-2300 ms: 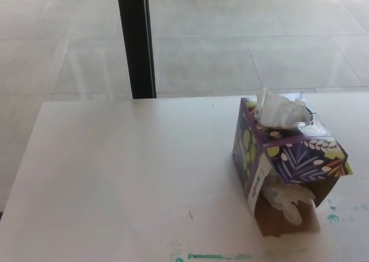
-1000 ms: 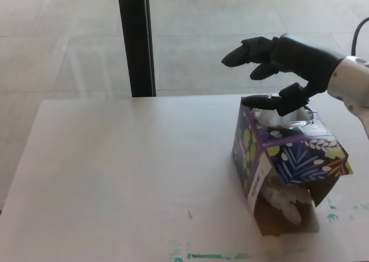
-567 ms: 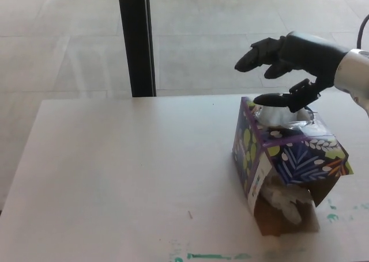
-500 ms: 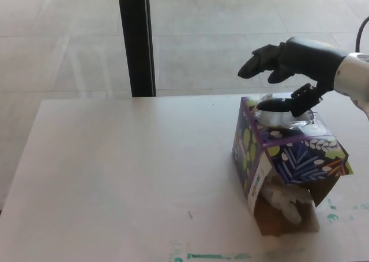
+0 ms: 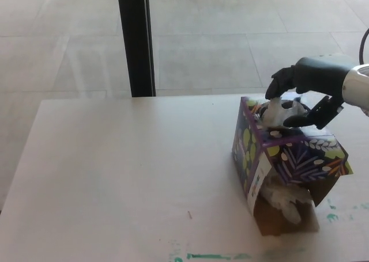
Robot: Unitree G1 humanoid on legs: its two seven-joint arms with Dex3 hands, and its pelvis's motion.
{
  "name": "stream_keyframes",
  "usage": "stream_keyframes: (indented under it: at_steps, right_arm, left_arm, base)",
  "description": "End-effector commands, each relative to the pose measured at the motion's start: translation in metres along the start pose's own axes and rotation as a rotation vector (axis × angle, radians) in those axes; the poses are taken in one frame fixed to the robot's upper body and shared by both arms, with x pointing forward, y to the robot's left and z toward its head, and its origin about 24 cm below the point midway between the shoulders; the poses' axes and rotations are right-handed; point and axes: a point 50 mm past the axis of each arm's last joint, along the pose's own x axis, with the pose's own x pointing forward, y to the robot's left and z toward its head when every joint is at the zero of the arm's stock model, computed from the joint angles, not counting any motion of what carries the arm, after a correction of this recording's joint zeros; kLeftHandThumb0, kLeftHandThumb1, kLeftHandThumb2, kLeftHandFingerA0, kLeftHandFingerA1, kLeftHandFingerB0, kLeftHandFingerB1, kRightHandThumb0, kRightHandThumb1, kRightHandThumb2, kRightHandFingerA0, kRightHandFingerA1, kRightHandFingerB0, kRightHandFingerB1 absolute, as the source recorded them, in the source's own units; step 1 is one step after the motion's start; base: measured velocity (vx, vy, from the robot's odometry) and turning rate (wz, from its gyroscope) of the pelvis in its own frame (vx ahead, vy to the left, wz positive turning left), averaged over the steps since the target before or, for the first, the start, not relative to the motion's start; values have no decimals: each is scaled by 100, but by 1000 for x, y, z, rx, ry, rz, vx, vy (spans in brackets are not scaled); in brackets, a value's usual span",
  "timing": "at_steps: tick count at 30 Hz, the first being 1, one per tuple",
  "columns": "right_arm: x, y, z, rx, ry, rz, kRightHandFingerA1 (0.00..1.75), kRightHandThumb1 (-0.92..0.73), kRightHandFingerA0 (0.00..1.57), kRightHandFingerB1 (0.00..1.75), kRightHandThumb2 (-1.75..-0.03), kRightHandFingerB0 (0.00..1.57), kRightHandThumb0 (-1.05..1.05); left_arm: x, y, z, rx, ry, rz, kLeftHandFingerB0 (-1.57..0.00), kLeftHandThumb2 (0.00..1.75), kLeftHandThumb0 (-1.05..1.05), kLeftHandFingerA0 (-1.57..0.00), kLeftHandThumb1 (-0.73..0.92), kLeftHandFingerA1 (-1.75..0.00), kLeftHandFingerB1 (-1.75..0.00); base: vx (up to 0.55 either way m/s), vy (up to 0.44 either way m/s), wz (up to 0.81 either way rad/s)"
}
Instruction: The robot uses its right hand to pull out a tissue from the tissue box kept in the middle of the desk and put it on the right side
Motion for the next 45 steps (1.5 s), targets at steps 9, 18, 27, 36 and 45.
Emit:
stream_keyframes:
  at_steps: [9, 18, 27, 36, 45]
  right_arm:
    - [5, -1, 11, -63, -46, -6, 60, -71, 64, 38, -61, 46, -64]
    - [2, 8, 4, -117, -61, -31, 80, -73, 74, 43, -62, 52, -59]
    - [-5, 14, -11, -360, -5, -94, 144, -66, 83, 54, -62, 70, -40]
    - [-5, 27, -13, -363, -11, -94, 168, -68, 74, 103, -60, 73, -35]
    - [-2, 38, 0, -315, -65, -131, 165, -66, 75, 80, -59, 79, -35]
  left_arm:
    - [-3, 6, -2, -19, -19, 6, -53, 84, -105, -77, 87, -119, -100]
    - [-3, 5, -1, -15, -24, 10, -56, 86, -105, -81, 88, -118, -101]
    - [-3, 5, 0, -49, -33, -17, -60, 131, -105, -76, 64, -108, -94]
    - [-4, 5, -2, -86, -37, -26, -63, 90, -102, -83, 77, -115, -98]
    - [-4, 4, -5, -107, -38, -24, -68, 91, -103, -84, 75, -115, -100]
  base:
    - [0, 0, 0]
    - [0, 0, 0]
    - [0, 0, 0]
    - [0, 0, 0]
    - [0, 0, 0]
